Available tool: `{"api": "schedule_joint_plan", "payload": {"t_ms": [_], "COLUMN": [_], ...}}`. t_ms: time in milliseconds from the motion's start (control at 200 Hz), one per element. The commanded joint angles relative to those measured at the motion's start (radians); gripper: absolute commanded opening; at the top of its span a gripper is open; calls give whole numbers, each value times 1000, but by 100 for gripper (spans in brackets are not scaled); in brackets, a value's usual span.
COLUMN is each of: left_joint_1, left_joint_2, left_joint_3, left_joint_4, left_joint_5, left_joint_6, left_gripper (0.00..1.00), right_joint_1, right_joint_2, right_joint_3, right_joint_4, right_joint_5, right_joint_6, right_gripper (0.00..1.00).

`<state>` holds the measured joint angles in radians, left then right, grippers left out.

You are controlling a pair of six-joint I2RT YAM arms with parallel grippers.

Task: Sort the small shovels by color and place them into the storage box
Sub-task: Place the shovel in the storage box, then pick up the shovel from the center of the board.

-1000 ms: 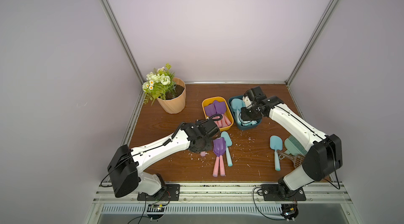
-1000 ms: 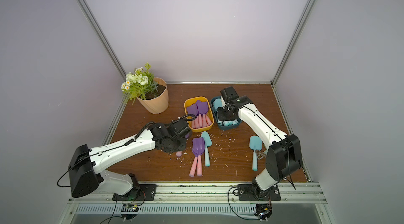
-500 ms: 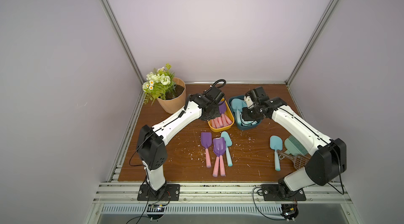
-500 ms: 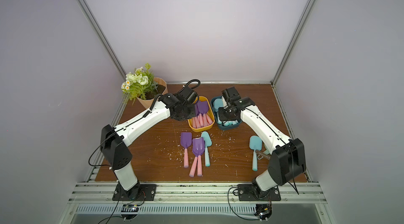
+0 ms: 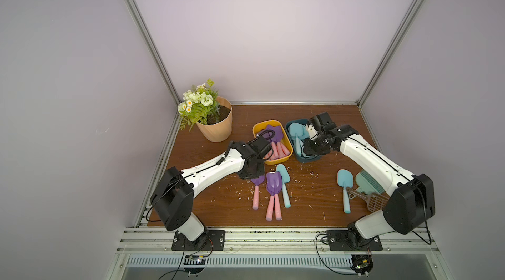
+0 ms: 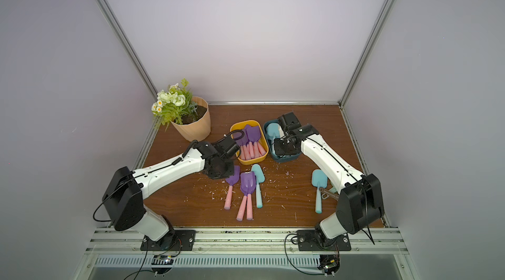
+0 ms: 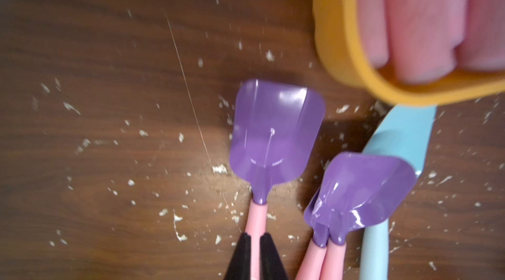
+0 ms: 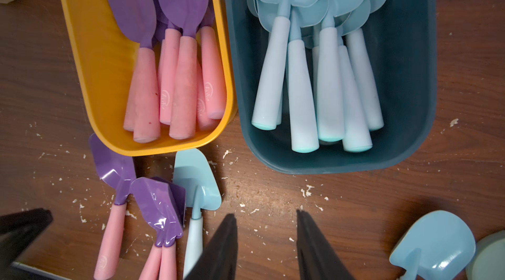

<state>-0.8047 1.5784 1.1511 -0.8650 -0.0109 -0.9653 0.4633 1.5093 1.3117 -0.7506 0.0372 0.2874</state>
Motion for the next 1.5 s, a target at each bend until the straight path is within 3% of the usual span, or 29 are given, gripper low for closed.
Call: {"api": "schedule_joint_plan", "payload": {"t_ms": [0,140,295,470,530,595,671,1011,1496], "left_joint_1": [-54,-71,-72,-79,-79,-79,-80,-27,27], "left_joint_2": [-11,-21,-11,42,52,63,62,-78,-191], "left_joint_3": [-87,-145,-182,-214,-234,-251,-276,-373,-250], "left_joint_4": [43,98,120,179,192,196,195,184,81], "left_joint_5": [61,94,90,125,129,128,115,60,-34], "left_joint_6": [-78,-102,-104,-93,-92,-93,-102,-162,-124], "left_gripper": [22,45,47,39,29,11,1,1,1], "right_joint_1": [1,0,1,1,1,1,1,1,1], "right_joint_2": [0,-1,-6,-13,-18,-22,-27,-24,-20], "right_joint_3": [9,12,6,1,0,-2,-2,-2,-15], "right_joint_4": [10,10,16,17,18,16,16,22,35], "right_joint_5": [-22,-21,-26,-29,-26,-22,-24,-27,-29], "right_joint_6": [0,-6,0,-1,-2,-3,-5,-3,3], "right_gripper": [41,40,41,40,41,40,40,40,40]}}
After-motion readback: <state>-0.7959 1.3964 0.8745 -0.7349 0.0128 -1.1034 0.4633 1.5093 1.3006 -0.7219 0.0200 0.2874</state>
